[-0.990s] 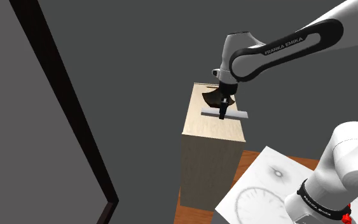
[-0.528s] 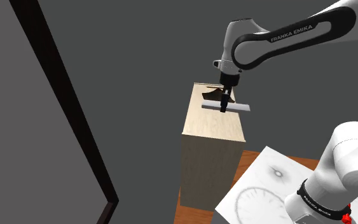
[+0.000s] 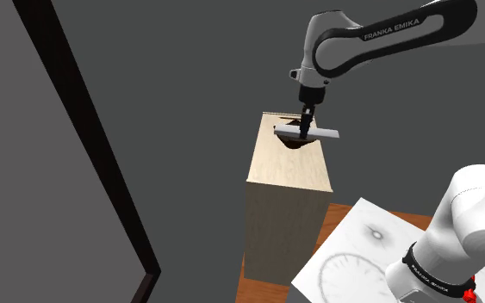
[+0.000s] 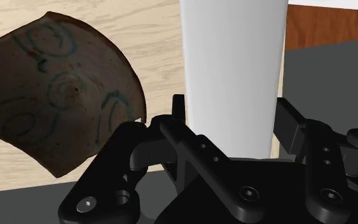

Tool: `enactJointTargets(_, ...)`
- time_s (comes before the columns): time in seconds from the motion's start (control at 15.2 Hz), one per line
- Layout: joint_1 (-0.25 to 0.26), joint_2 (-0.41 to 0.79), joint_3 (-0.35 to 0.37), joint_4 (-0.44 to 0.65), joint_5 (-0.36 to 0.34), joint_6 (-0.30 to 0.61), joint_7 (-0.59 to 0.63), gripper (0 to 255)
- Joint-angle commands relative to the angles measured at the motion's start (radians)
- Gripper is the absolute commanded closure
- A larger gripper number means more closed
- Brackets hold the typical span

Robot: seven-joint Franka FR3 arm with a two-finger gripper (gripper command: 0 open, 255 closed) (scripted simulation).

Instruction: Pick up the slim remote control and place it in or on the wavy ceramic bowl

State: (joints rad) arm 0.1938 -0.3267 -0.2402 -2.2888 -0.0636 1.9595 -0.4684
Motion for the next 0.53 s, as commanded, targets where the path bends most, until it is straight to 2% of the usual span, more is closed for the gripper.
enactJointTargets(0.0,-0.008,0.054,-0.027,0.057,0.005,-0.002,-0.041,255)
enactJointTargets(0.46,-0.049,0.278,-0.120,0.293,0.061,-0.023,-0.205,255)
